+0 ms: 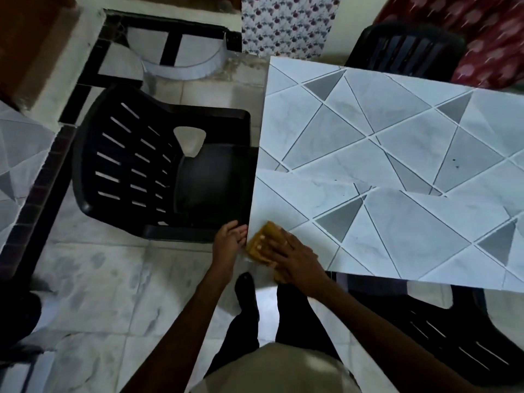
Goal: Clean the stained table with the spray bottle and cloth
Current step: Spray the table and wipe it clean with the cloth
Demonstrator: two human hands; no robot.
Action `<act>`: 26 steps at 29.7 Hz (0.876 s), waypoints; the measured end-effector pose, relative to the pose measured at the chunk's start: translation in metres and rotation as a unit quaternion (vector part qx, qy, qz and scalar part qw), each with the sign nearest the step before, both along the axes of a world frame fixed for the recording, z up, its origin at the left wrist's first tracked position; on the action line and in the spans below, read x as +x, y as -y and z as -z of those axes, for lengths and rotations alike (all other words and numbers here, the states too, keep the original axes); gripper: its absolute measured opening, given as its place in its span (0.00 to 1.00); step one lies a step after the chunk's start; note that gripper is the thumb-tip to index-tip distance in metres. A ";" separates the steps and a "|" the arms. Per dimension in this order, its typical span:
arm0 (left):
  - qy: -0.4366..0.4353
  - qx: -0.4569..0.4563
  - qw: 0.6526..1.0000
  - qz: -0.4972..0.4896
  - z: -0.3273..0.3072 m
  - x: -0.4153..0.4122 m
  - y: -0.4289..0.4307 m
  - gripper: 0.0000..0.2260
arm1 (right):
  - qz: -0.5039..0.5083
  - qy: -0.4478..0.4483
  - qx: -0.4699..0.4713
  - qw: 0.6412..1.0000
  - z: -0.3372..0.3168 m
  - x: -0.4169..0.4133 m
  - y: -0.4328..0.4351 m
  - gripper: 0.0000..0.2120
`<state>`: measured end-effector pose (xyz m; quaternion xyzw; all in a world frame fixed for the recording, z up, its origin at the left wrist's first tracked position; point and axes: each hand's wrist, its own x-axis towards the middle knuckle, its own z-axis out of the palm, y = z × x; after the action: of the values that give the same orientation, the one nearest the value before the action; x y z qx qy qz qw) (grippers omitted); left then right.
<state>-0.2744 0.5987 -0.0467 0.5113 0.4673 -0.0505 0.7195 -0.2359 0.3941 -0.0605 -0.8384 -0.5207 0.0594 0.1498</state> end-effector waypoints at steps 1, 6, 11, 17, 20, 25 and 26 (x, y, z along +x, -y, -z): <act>0.008 0.002 1.000 0.003 0.000 0.000 0.000 0.17 | 0.019 -0.022 -0.010 1.000 0.004 0.008 0.004 0.27; 0.010 0.006 1.000 -0.009 -0.001 0.004 -0.002 0.17 | 0.243 -0.050 -0.042 0.968 0.002 0.064 -0.051 0.27; -0.015 0.159 0.987 -0.011 0.005 0.004 -0.010 0.14 | 0.148 -0.017 0.017 0.989 -0.008 0.008 -0.070 0.28; 0.051 0.363 0.923 0.115 -0.009 0.036 0.002 0.14 | 0.140 0.014 -0.005 0.990 0.008 -0.025 -0.018 0.32; 0.079 0.413 0.888 0.185 -0.012 0.050 0.020 0.14 | 0.213 -0.060 -0.026 0.975 0.000 -0.007 0.018 0.36; 0.128 0.469 0.824 0.291 -0.003 0.068 0.068 0.19 | 0.282 -0.103 0.024 0.954 0.000 -0.009 0.087 0.30; 0.128 0.465 0.820 0.307 -0.003 0.073 0.082 0.20 | 0.281 -0.109 0.053 0.952 -0.003 -0.012 0.101 0.28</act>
<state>-0.2017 0.5166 -0.0441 0.9039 0.1575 0.0205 0.3971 -0.2479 0.2926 -0.0576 -0.9301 -0.2467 0.0787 0.2605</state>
